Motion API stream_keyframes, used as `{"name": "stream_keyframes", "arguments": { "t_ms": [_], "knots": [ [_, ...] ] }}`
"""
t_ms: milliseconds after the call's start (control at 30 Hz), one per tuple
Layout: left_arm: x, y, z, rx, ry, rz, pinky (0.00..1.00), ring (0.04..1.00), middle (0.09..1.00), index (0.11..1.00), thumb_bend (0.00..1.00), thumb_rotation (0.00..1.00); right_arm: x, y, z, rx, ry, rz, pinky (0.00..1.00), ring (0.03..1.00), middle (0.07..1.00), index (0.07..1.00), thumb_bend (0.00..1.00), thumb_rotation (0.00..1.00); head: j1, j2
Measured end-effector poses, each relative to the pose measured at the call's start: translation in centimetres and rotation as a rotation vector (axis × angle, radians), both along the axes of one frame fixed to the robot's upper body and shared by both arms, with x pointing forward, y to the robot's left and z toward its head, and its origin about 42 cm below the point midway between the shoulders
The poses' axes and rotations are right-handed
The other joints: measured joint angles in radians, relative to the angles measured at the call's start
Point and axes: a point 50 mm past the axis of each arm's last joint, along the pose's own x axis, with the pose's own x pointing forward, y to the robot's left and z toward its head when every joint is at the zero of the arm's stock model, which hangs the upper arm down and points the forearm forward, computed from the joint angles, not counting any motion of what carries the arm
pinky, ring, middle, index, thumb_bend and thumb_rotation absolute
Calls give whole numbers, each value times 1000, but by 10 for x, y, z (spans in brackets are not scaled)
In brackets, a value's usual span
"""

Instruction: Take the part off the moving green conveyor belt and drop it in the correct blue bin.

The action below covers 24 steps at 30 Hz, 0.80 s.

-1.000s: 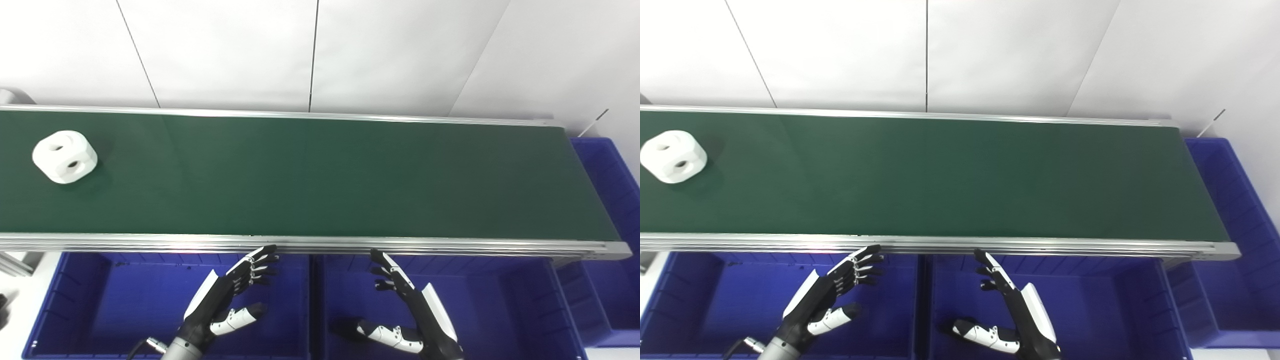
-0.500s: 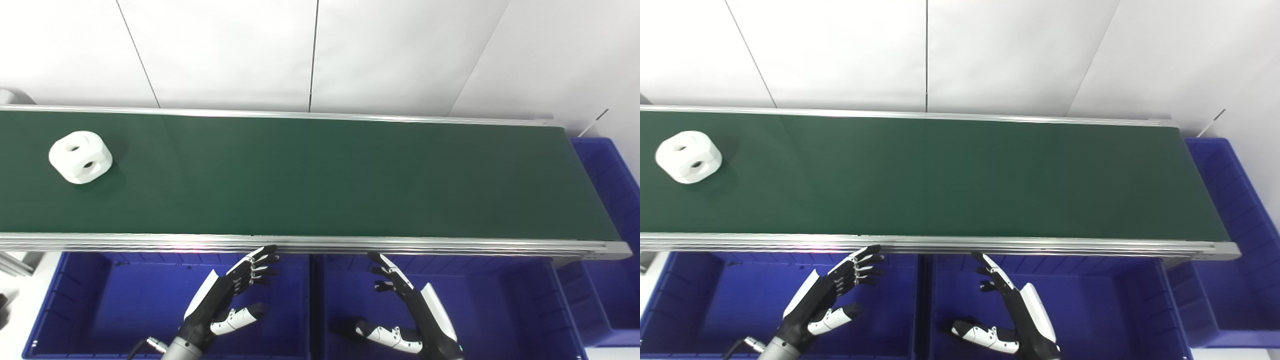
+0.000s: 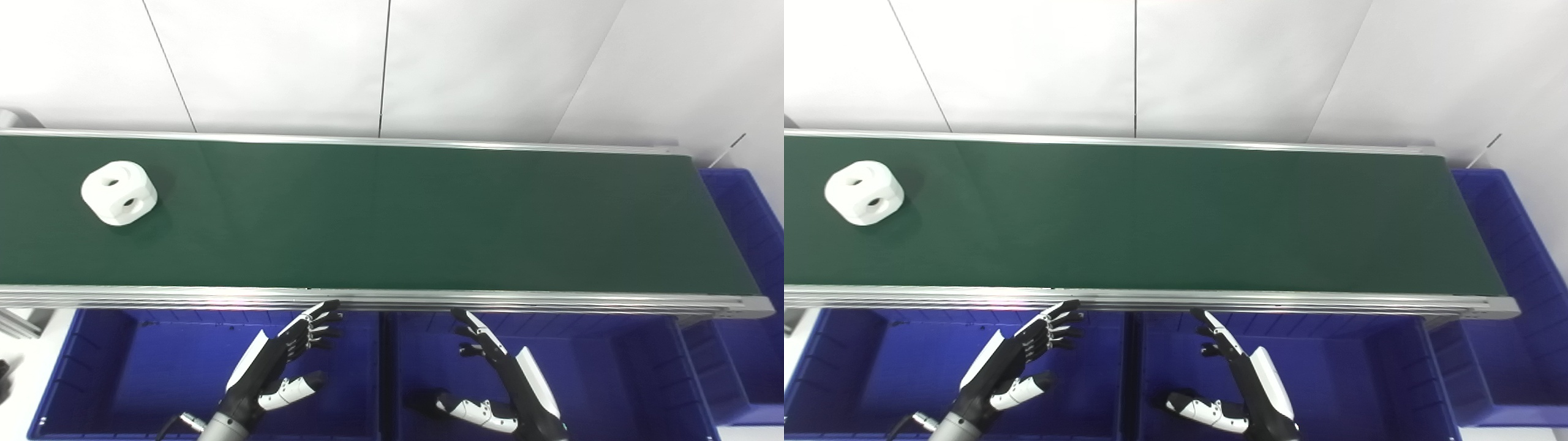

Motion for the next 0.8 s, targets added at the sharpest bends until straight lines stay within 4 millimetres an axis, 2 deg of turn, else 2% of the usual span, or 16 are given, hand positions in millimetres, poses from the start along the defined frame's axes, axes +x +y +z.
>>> {"name": "stream_keyframes", "arguments": {
  "t_ms": [67,133,333,767,800],
  "knots": [
    [-1,-1,-3,3,10,5,709,768,847,879,749,739,-1,-2,-6,-3,17,2,706,852,921,931,745,643,57,-41],
    [-3,-3,-8,15,25,6,703,762,851,876,750,736,-4,-6,-11,-8,32,5,705,849,919,931,743,638,66,-51],
    [-5,-10,-14,26,40,-2,681,738,839,855,773,695,-6,-14,-21,-25,58,-10,710,865,927,934,757,662,112,-138],
    [0,-13,-21,45,47,5,665,724,820,836,804,660,-5,-14,-31,-32,72,-18,687,858,921,925,770,637,120,-183],
    [0,-14,-21,45,46,9,666,725,821,837,803,655,-5,-14,-31,-32,73,-17,688,856,918,925,772,640,121,-195]
  ]
}}
